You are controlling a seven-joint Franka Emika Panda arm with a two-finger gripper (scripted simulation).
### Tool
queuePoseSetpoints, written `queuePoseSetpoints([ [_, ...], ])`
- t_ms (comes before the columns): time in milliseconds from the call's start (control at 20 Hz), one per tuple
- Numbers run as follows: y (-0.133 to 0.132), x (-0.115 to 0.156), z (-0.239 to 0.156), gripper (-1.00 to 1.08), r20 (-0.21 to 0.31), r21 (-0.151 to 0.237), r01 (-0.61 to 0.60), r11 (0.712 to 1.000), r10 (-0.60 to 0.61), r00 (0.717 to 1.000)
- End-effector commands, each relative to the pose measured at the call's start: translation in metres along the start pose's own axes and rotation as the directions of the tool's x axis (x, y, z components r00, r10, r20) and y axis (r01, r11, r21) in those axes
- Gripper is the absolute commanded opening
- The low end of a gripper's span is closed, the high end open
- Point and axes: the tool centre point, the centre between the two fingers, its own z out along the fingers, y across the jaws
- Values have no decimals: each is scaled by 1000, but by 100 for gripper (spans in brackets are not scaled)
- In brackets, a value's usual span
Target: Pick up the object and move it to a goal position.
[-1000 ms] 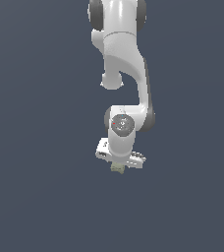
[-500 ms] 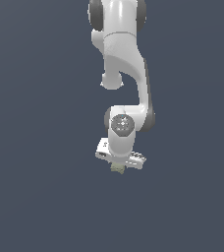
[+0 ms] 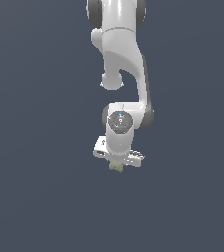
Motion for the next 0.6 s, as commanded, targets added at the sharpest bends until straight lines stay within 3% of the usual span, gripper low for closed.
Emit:
queuePoseSetpoints([
  [0, 7, 1, -11, -100, -1, 0, -1, 1000, 1, 1000],
  [550, 66, 5, -104, -100, -1, 1, -1, 1000, 1, 1000],
])
